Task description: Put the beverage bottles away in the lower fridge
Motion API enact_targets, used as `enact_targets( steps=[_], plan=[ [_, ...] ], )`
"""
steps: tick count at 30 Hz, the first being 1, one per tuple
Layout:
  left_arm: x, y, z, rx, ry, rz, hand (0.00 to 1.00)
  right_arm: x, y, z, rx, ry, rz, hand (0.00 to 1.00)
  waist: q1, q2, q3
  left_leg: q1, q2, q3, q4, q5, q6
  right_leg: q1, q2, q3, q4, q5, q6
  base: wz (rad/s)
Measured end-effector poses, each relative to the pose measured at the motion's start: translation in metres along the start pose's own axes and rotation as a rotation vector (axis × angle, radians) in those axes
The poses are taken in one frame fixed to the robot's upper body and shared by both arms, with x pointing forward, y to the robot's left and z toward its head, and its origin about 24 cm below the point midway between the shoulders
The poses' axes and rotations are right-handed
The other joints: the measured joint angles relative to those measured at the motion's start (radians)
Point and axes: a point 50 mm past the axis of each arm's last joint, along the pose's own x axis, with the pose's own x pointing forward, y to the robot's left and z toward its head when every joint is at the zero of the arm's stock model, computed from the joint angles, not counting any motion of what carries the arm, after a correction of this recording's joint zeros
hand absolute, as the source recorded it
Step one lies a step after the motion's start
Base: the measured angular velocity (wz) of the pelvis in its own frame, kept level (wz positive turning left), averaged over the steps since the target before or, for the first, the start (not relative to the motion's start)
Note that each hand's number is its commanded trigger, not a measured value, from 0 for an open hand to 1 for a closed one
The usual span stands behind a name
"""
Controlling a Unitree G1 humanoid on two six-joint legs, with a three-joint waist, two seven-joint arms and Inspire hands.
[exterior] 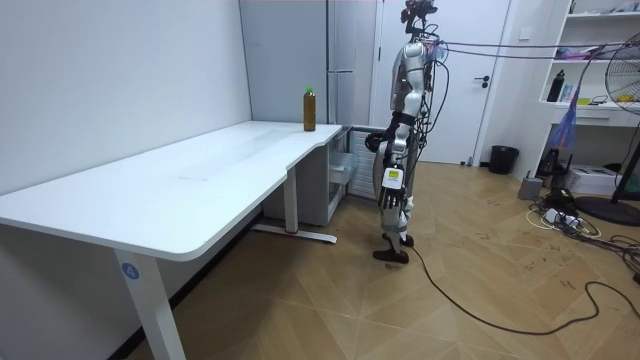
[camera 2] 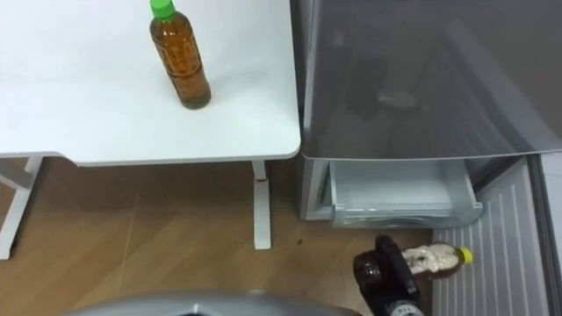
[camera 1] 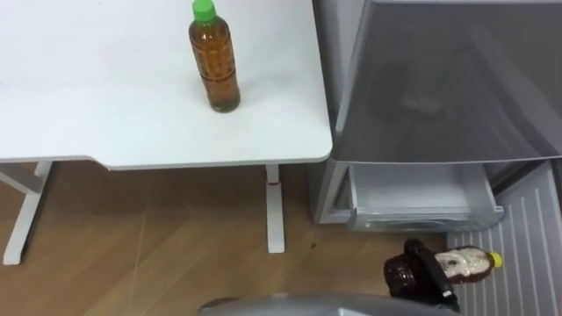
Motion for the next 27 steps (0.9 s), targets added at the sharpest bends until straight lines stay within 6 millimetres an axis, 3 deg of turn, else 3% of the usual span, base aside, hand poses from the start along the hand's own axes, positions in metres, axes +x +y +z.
enact_targets(
  steps=[5, 14, 21, 27],
  plan=[
    [-0.001, -0.006, -0.002, -0.023, 0.008, -0.013, 0.0, 0.002, 0.001, 0.0, 0.029, -0.012, -0.043, 1.0, -0.001, 0.009, 0.0004, 0.002, 0.0, 0.0, -0.001, 0.0, 0.0, 0.002, 0.0, -0.001, 0.001, 0.0, 0.0, 0.0],
    [-0.001, -0.005, -0.007, -0.021, 0.015, -0.006, 0.0, 0.01, 0.02, 0.007, 0.038, -0.052, -0.041, 1.0, -0.021, 0.015, 0.0051, 0.001, 0.0, 0.002, 0.0, 0.0, 0.0, 0.003, -0.001, 0.002, 0.004, 0.0, 0.0, 0.0],
    [-0.001, -0.004, -0.01, -0.022, 0.017, -0.007, 0.0, 0.011, 0.025, 0.013, 0.055, -0.095, -0.043, 1.0, -0.022, 0.008, 0.003, 0.0, -0.002, 0.007, 0.0, 0.0, 0.0, 0.002, 0.0, 0.014, -0.005, -0.002, 0.001, 0.0],
    [-0.001, -0.004, -0.008, -0.029, -0.001, -0.007, 0.0, 0.013, 0.033, 0.015, 0.079, -0.107, -0.024, 1.0, -0.023, 0.005, 0.0074, 0.001, -0.002, 0.006, 0.0, 0.0, 0.0, 0.002, -0.001, 0.016, -0.006, -0.003, 0.002, 0.0]
  ],
)
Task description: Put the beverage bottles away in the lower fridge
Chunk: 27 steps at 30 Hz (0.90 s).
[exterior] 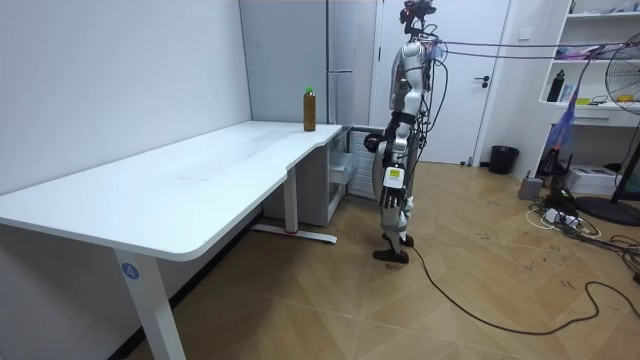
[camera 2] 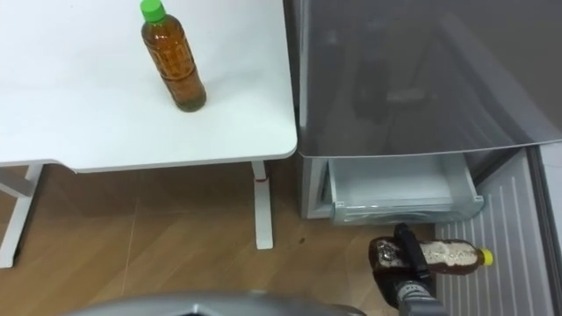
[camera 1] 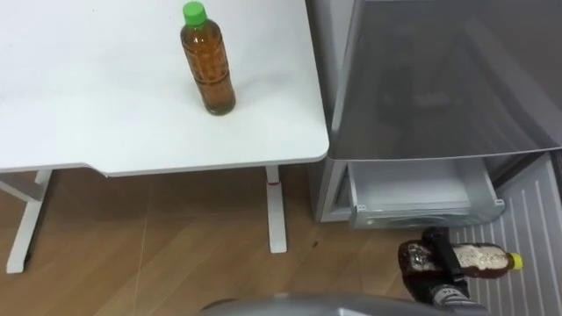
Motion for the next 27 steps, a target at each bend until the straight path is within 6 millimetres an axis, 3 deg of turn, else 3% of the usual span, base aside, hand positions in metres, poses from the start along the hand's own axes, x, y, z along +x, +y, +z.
enact_targets(
  steps=[14, 20, 23, 27],
  plan=[
    [-0.001, 0.004, -0.001, 0.019, -0.009, -0.021, 0.0, 0.006, 0.03, 0.004, -0.021, -0.006, 0.079, 1.0, 0.002, 0.003, 0.0027, -0.008, -0.002, -0.004, 0.003, 0.0, 0.0, -0.004, -0.002, -0.005, 0.0, -0.003, 0.0, 0.0],
    [0.0, 0.008, 0.021, 0.1, -0.079, -0.006, 0.0, 0.011, 0.076, 0.018, -0.039, -0.034, 0.161, 1.0, -0.005, 0.005, 0.0037, -0.108, -0.004, -0.03, 0.043, 0.004, 0.003, -0.074, -0.006, -0.039, 0.025, -0.001, -0.001, 0.18],
    [0.0, 0.01, 0.034, 0.123, -0.109, 0.001, 0.0, 0.013, 0.119, 0.019, -0.041, -0.038, 0.259, 1.0, -0.003, 0.007, 0.0076, -0.146, -0.002, -0.033, 0.046, 0.015, 0.001, -0.114, -0.007, -0.051, 0.034, 0.003, -0.007, 0.07],
    [0.0, 0.011, 0.051, 0.137, -0.144, 0.01, 0.0, 0.014, 0.132, 0.024, -0.058, -0.049, 0.274, 1.0, -0.003, 0.001, 0.0117, -0.229, 0.001, -0.048, 0.075, 0.023, -0.001, -0.186, -0.007, -0.071, 0.053, 0.01, -0.017, 0.08]
  ],
)
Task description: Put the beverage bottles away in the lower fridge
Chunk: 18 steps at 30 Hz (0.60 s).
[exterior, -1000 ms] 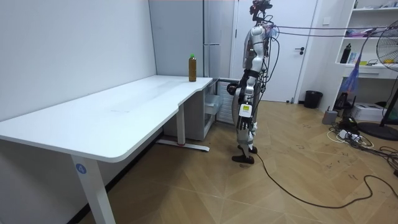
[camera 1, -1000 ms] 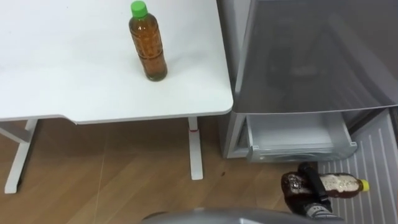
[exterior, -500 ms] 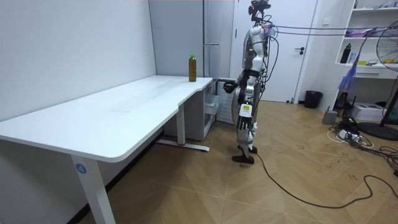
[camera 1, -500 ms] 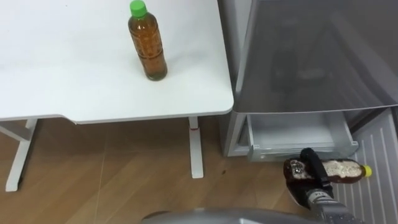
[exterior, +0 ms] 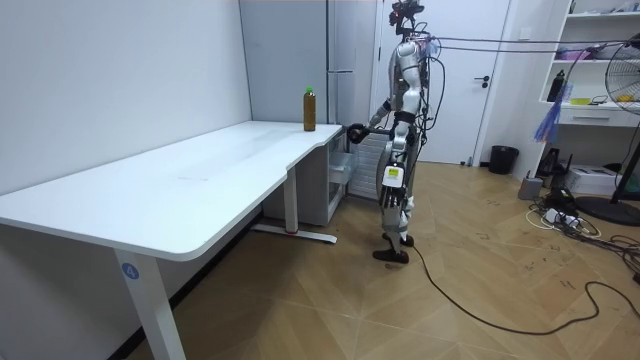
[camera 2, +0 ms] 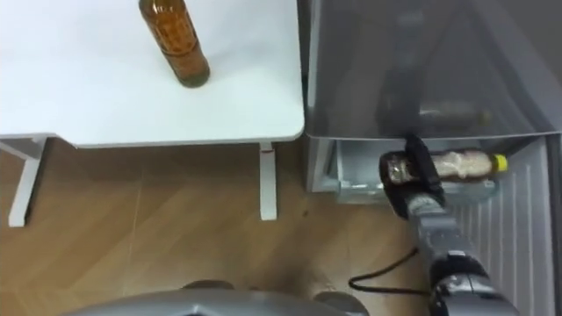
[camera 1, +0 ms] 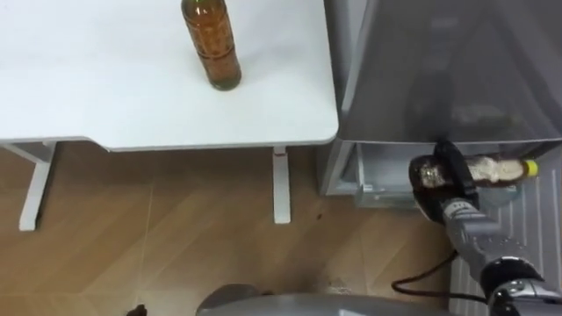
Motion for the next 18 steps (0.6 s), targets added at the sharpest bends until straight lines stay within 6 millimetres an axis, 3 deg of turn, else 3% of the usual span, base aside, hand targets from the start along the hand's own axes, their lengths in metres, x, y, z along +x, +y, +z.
enact_targets(
  steps=[3, 6, 7, 13, 18],
  plan=[
    [0.002, 0.002, 0.013, 0.003, -0.029, 0.003, 0.0, 0.007, 0.016, 0.006, -0.016, -0.017, -0.002, 1.0, 0.006, 0.001, 0.0013, -0.072, -0.001, -0.006, 0.021, 0.013, 0.002, -0.085, -0.007, -0.005, 0.045, 0.0, -0.001, 0.07],
    [0.003, 0.004, 0.016, 0.05, -0.029, 0.005, 0.0, 0.011, 0.028, 0.009, -0.016, -0.024, 0.015, 1.0, 0.008, 0.008, 0.0084, -0.134, 0.0, -0.011, 0.053, 0.015, 0.004, -0.151, -0.021, -0.017, 0.089, -0.002, -0.005, 0.02],
    [0.004, 0.005, 0.022, 0.073, -0.039, 0.006, 0.0, 0.011, 0.033, 0.012, -0.02, -0.03, 0.022, 1.0, 0.014, 0.009, 0.0114, -0.175, -0.001, -0.014, 0.077, 0.015, 0.004, -0.189, -0.029, -0.034, 0.116, -0.006, -0.009, 0.04],
    [0.005, 0.005, 0.049, 0.117, -0.1, 0.011, 0.0, 0.015, 0.062, 0.023, -0.032, -0.052, 0.058, 1.0, 0.085, 0.003, 0.0227, -0.34, -0.005, -0.022, 0.166, 0.021, 0.01, -0.36, -0.051, -0.029, 0.238, -0.028, -0.023, 0.05],
    [0.005, 0.005, 0.059, 0.133, -0.122, 0.014, 0.0, 0.015, 0.09, 0.034, -0.046, -0.077, 0.104, 1.0, 0.1, -0.004, 0.0279, -0.456, -0.021, -0.031, 0.217, 0.031, 0.013, -0.49, -0.08, -0.033, 0.33, -0.055, -0.029, 0.13]
  ],
)
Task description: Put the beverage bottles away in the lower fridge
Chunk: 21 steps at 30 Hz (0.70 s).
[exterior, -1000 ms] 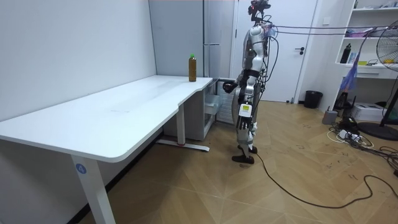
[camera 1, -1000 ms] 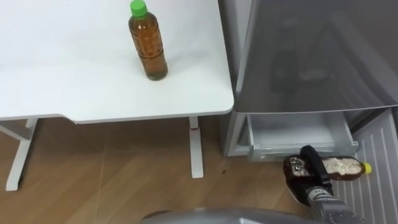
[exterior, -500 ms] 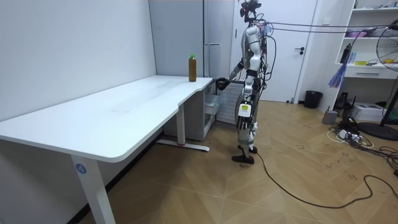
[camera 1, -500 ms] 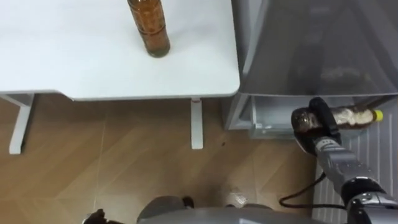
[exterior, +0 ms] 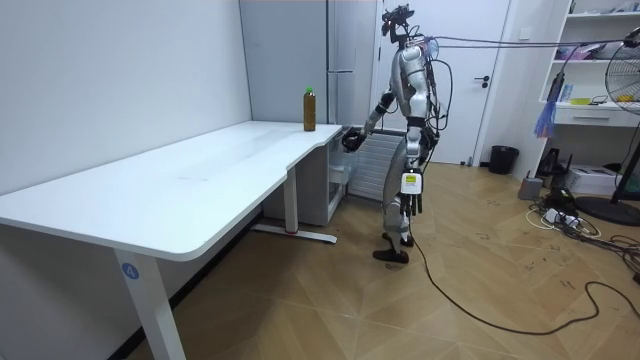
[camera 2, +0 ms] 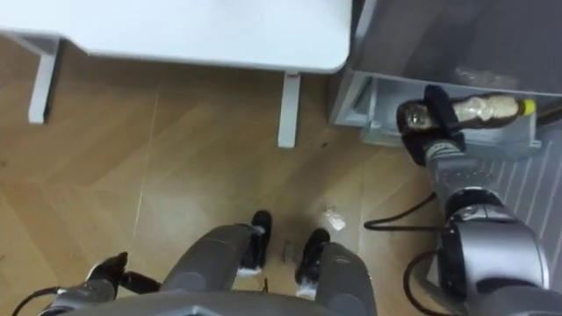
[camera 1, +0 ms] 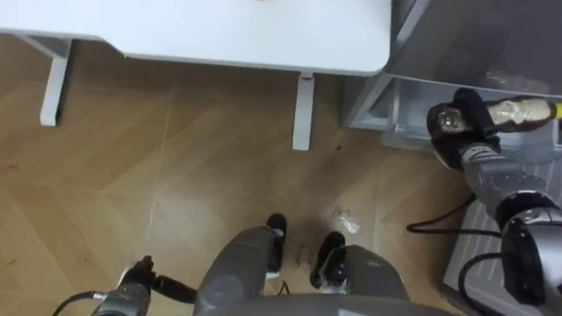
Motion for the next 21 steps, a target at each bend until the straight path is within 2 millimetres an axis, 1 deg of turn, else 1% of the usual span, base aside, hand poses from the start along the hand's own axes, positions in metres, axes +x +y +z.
enact_targets(
  steps=[3, 4, 7, 10, 12, 15, 16, 17, 18, 19, 21],
  plan=[
    [0.0, 0.001, 0.001, -0.004, -0.007, 0.006, 0.0, 0.001, 0.013, 0.009, -0.013, -0.019, 0.022, 1.0, 0.014, -0.005, 0.0032, -0.039, -0.004, 0.015, 0.006, 0.009, 0.002, -0.052, -0.019, -0.002, 0.034, -0.005, -0.007, -0.04],
    [0.0, 0.001, 0.002, -0.003, -0.01, 0.015, 0.0, 0.001, 0.018, 0.011, -0.017, -0.023, 0.034, 1.0, 0.012, -0.007, 0.0045, -0.055, -0.009, 0.015, 0.007, 0.013, 0.002, -0.073, -0.025, -0.002, 0.048, -0.009, -0.008, 0.04],
    [0.0, 0.002, 0.003, 0.016, -0.02, 0.02, 0.0, 0.002, 0.032, 0.014, -0.029, -0.031, 0.044, 1.0, 0.012, -0.017, 0.0097, -0.104, -0.013, 0.027, 0.02, 0.015, 0.003, -0.131, -0.036, 0.003, 0.08, -0.014, -0.012, 0.02],
    [0.0, 0.003, 0.005, 0.009, -0.038, 0.022, 0.0, 0.001, 0.041, 0.021, -0.039, -0.049, 0.047, 1.0, 0.014, -0.018, 0.0093, -0.155, -0.013, 0.032, 0.061, 0.014, 0.004, -0.177, -0.046, 0.004, 0.122, -0.023, -0.013, 0.11],
    [0.0, 0.003, 0.005, -0.01, -0.037, 0.023, 0.0, 0.001, 0.046, 0.024, -0.039, -0.057, 0.055, 1.0, 0.013, -0.018, 0.0091, -0.172, -0.012, 0.049, 0.074, 0.014, 0.004, -0.193, -0.052, 0.004, 0.138, -0.028, -0.013, 0.1],
    [0.0, 0.005, 0.005, -0.025, -0.036, 0.036, 0.0, 0.001, 0.056, 0.024, -0.046, -0.06, 0.064, 1.0, 0.014, -0.018, 0.0091, -0.183, -0.013, 0.053, 0.083, 0.013, 0.006, -0.202, -0.055, 0.004, 0.145, -0.037, -0.014, 0.08],
    [0.0, 0.005, 0.006, -0.024, -0.04, 0.041, 0.0, 0.001, 0.061, 0.025, -0.05, -0.063, 0.074, 0.93, 0.014, -0.018, 0.0091, -0.187, -0.013, 0.053, 0.082, 0.013, 0.007, -0.208, -0.055, 0.004, 0.149, -0.038, -0.013, 0.08],
    [0.0, 0.005, 0.006, -0.024, -0.04, 0.042, 0.0, 0.001, 0.064, 0.026, -0.049, -0.064, 0.079, 0.26, 0.015, -0.018, 0.0091, -0.188, -0.013, 0.053, 0.081, 0.013, 0.008, -0.211, -0.055, 0.006, 0.151, -0.039, -0.013, 0.08],
    [0.0, 0.005, 0.006, -0.018, -0.041, 0.041, 0.0, 0.001, 0.069, 0.028, -0.048, -0.069, 0.087, 0.0, 0.016, -0.017, 0.0089, -0.19, -0.015, 0.052, 0.08, 0.013, 0.009, -0.216, -0.055, 0.008, 0.157, -0.043, -0.012, 0.08],
    [0.0, 0.004, 0.006, -0.004, -0.043, 0.039, 0.0, 0.0, 0.074, 0.03, -0.046, -0.075, 0.096, 0.0, 0.018, -0.016, 0.0089, -0.19, -0.015, 0.051, 0.077, 0.013, 0.01, -0.217, -0.055, 0.009, 0.161, -0.046, -0.011, 0.07],
    [0.0, 0.004, 0.005, 0.005, -0.04, 0.039, 0.0, 0.0, 0.073, 0.031, -0.04, -0.078, 0.075, 0.0, 0.024, -0.015, 0.0088, -0.19, -0.015, 0.051, 0.075, 0.015, 0.011, -0.218, -0.055, 0.008, 0.162, -0.046, -0.012, 0.02]
  ],
)
